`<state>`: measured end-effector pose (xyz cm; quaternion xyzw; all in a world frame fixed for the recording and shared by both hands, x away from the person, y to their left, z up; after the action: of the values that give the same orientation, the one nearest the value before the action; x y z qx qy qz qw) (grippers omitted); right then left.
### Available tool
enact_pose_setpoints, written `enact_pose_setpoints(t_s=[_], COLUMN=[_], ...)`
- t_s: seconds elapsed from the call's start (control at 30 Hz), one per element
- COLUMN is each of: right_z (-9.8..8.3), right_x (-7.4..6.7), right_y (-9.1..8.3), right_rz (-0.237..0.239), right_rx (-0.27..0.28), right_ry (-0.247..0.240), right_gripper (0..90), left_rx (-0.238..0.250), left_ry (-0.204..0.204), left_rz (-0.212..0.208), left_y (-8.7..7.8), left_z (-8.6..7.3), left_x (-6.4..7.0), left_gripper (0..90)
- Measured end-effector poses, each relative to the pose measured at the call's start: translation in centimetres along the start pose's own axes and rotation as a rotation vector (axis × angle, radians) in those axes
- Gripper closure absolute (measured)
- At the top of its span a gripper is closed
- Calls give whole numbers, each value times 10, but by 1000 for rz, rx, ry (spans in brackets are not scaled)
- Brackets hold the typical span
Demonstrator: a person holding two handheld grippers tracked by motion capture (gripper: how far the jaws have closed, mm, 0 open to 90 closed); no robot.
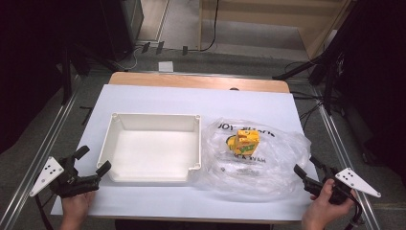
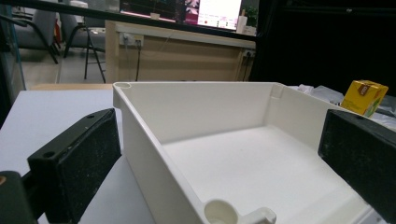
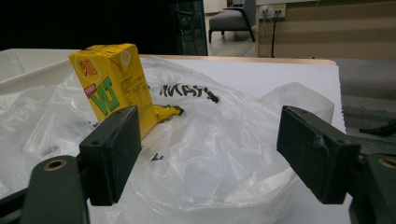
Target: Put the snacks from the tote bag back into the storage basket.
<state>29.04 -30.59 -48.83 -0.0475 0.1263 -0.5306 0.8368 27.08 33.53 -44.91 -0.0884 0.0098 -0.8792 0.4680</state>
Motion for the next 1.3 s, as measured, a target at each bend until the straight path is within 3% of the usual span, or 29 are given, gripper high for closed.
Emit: enact_pose_setpoints(t_s=[0.1, 0.13, 0.23, 0.43, 0.53, 0.63, 0.67, 0.93, 0.97, 1.03, 1.17, 1.27, 1.3], right_z=[1, 2, 5, 13, 16, 17, 19, 31, 34, 39, 49, 55, 57], right_x=[-4, -9, -13, -21, -23, -27, -33, -44, -47, -48, -50, -50, -52], right_y=[1, 3, 5, 11, 13, 19, 24, 38, 41, 44, 48, 53, 57], right_rz=[7, 39, 50, 78, 106, 142, 176, 247, 275, 249, 262, 277, 309], right_rx=[-7, -19, -24, -97, -114, -166, -193, -242, -279, -301, -314, -348, -382], right_ry=[-8, -21, -39, -104, -111, -126, -146, -168, -173, -209, -233, -253, -266], right_gripper=[257, 287, 288, 320, 332, 334, 335, 330, 330, 330, 318, 308, 314], left_rx=[-3, -4, -5, 1, 4, 7, 8, 6, 5, 3, -2, 2, 2], left_ry=[3, 3, 4, -8, -11, -13, -15, -16, -15, -14, -6, -9, -11], left_rz=[1, 3, 1, -4, -5, -5, -6, -13, -13, -13, -10, -11, -11], left_y=[0, 0, 0, -1, -2, -2, -2, -3, -3, -2, -1, -1, -2], left_z=[0, 0, 0, 0, 0, 0, 1, 0, 0, 0, 0, 0, 0], left_x=[0, 0, 1, 0, 0, -1, -1, -1, 0, 0, 1, 1, 0], left_gripper=[0, 0, 0, 0, 0, 0, 0, 0, 0, 0, 0, 0, 0])
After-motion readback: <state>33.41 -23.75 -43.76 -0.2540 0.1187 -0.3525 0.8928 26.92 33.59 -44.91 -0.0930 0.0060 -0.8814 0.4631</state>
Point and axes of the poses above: each handheld gripper's, and its own axes: y roughly forward along the jaws, z roughly out of its top, x roughly to its right, the point moved 7 cm from there along y, roughly forward along the jaws, and after that the axes turned 4 degrees about -z, right-handed, at the moved point
